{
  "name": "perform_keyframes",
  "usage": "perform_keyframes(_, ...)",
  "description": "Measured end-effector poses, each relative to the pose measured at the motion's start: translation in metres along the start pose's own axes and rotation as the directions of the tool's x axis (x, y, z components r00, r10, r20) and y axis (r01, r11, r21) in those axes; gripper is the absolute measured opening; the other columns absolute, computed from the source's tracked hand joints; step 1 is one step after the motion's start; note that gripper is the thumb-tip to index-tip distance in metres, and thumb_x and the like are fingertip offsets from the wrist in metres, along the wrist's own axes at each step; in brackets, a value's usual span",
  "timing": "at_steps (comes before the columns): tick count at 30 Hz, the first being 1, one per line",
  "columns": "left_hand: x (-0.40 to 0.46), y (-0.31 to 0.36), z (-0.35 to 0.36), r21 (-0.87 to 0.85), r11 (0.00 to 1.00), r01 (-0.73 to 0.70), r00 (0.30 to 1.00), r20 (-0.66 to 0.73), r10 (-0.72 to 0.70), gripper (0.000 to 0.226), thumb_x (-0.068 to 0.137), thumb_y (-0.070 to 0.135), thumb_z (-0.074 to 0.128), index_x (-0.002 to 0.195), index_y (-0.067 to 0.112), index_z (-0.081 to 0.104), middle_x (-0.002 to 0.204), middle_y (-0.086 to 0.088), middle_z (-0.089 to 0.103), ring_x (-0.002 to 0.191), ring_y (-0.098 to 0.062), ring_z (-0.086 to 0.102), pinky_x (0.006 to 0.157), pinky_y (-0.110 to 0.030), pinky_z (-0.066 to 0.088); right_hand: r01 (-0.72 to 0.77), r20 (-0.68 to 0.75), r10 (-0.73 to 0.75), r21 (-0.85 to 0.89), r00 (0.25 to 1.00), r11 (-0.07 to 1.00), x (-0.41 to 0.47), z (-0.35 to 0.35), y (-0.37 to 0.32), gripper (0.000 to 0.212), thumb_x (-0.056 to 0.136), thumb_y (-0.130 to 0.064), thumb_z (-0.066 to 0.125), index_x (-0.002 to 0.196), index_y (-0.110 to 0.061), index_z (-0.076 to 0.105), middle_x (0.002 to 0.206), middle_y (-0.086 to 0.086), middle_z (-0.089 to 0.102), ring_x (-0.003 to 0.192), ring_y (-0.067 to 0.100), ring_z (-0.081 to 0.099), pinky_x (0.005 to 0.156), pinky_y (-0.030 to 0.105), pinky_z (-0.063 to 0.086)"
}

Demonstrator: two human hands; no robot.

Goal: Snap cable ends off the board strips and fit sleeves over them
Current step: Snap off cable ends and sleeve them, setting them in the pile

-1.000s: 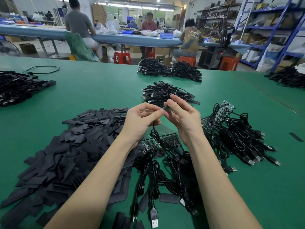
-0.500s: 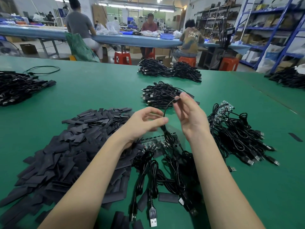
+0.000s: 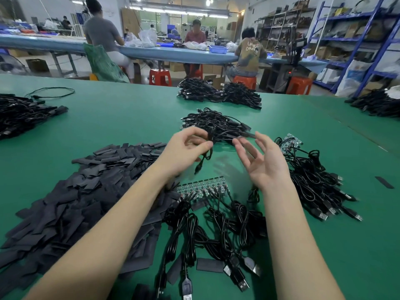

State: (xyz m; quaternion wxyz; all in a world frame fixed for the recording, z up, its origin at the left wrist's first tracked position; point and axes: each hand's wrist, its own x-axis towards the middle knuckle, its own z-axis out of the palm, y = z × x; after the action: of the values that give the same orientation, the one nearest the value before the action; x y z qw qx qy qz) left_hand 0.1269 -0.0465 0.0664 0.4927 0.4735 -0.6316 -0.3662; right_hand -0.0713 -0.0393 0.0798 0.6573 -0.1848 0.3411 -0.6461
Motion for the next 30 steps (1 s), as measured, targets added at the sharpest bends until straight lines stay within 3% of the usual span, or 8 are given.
perform_keyframes(4, 0.057, 0.018, -0.001, 0.31, 0.937, -0.159, 0.984, -0.024, 0.174, 0.013, 0.087, 0.026, 0.078, 0.094, 0.03, 0.067, 0.085, 0.013, 0.07, 0.073, -0.004, 0.062, 0.073, -0.013, 0.051, -0.025, 0.002, 0.026, -0.06, 1.0, 0.998, 0.004, -0.004, 0.002, 0.012, 0.097, -0.01, 0.062, 0.097, -0.013, 0.05, 0.11, 0.024, 0.072, 0.091, 0.034, 0.076, 0.07, 0.033, 0.064)
perform_keyframes(8, 0.125, 0.029, 0.005, 0.557, 0.793, -0.248, 0.958, 0.021, 0.285, 0.011, 0.088, 0.026, 0.075, 0.096, 0.027, 0.068, 0.085, 0.011, 0.067, 0.079, -0.012, 0.064, 0.084, -0.031, 0.055, -0.059, 0.005, 0.06, -0.095, 0.998, 0.994, 0.008, -0.006, 0.009, 0.015, 0.098, -0.012, 0.059, 0.112, -0.012, 0.054, 0.104, 0.014, 0.077, 0.086, 0.028, 0.076, 0.063, 0.027, 0.062)
perform_keyframes(15, 0.183, 0.005, 0.013, 0.891, 0.426, -0.154, 0.986, 0.107, 0.131, 0.033, 0.094, 0.023, 0.066, 0.126, 0.024, 0.061, 0.128, -0.006, 0.062, 0.117, -0.029, 0.058, 0.09, -0.036, 0.047, -0.096, 0.007, 0.099, -0.171, 0.995, 0.981, 0.01, -0.012, 0.017, 0.025, 0.097, -0.016, 0.062, 0.121, -0.014, 0.057, 0.102, 0.006, 0.078, 0.077, 0.019, 0.074, 0.058, 0.023, 0.058)
perform_keyframes(18, 0.169, -0.019, 0.008, 0.89, 0.445, -0.1, 0.995, 0.083, 0.058, 0.036, 0.093, 0.023, 0.065, 0.128, 0.022, 0.058, 0.129, -0.007, 0.06, 0.117, -0.029, 0.056, 0.086, -0.035, 0.045, -0.098, 0.006, 0.1, -0.171, 0.995, 0.98, 0.011, -0.012, 0.017, 0.019, 0.095, -0.017, 0.065, 0.114, -0.014, 0.061, 0.096, 0.003, 0.079, 0.071, 0.016, 0.073, 0.056, 0.022, 0.057)
perform_keyframes(24, 0.096, -0.023, -0.012, 0.725, 0.689, -0.025, 0.998, -0.025, 0.062, 0.025, 0.091, 0.025, 0.068, 0.116, 0.019, 0.065, 0.109, -0.001, 0.066, 0.1, -0.022, 0.063, 0.09, -0.035, 0.051, -0.085, 0.014, 0.095, -0.334, 0.995, 0.939, 0.012, -0.007, 0.023, 0.01, 0.094, -0.021, 0.067, 0.102, -0.015, 0.066, 0.087, 0.0, 0.078, 0.061, 0.012, 0.067, 0.053, 0.02, 0.055)
perform_keyframes(26, 0.064, -0.015, -0.015, 0.614, 0.789, -0.026, 0.998, -0.033, 0.059, 0.016, 0.09, 0.026, 0.071, 0.105, 0.02, 0.07, 0.101, 0.004, 0.071, 0.089, -0.012, 0.064, 0.087, -0.024, 0.05, -0.021, 0.042, 0.056, -0.587, 0.998, 0.81, 0.011, -0.006, 0.024, 0.013, 0.094, -0.025, 0.066, 0.104, -0.017, 0.069, 0.086, -0.002, 0.078, 0.061, 0.01, 0.064, 0.053, 0.018, 0.05)
perform_keyframes(28, 0.031, -0.009, -0.016, 0.507, 0.862, -0.029, 0.999, 0.002, 0.033, 0.007, 0.09, 0.029, 0.072, 0.095, 0.025, 0.073, 0.092, 0.013, 0.072, 0.08, 0.002, 0.064, 0.073, -0.005, 0.045, 0.079, 0.107, 0.026, -0.856, 0.994, 0.511, 0.01, -0.006, 0.023, 0.015, 0.093, -0.032, 0.066, 0.1, -0.02, 0.074, 0.084, -0.004, 0.078, 0.06, 0.006, 0.061, 0.05, 0.015, 0.045)
perform_keyframes(30, 0.005, -0.005, -0.013, 0.417, 0.909, -0.021, 0.998, 0.055, -0.002, 0.004, 0.09, 0.034, 0.071, 0.091, 0.03, 0.073, 0.087, 0.02, 0.072, 0.078, 0.007, 0.065, 0.065, -0.001, 0.042, 0.133, 0.145, 0.044, -0.97, 0.988, 0.204, 0.009, -0.007, 0.019, 0.019, 0.091, -0.038, 0.068, 0.092, -0.021, 0.076, 0.082, -0.005, 0.077, 0.06, 0.007, 0.06, 0.048, 0.014, 0.043)
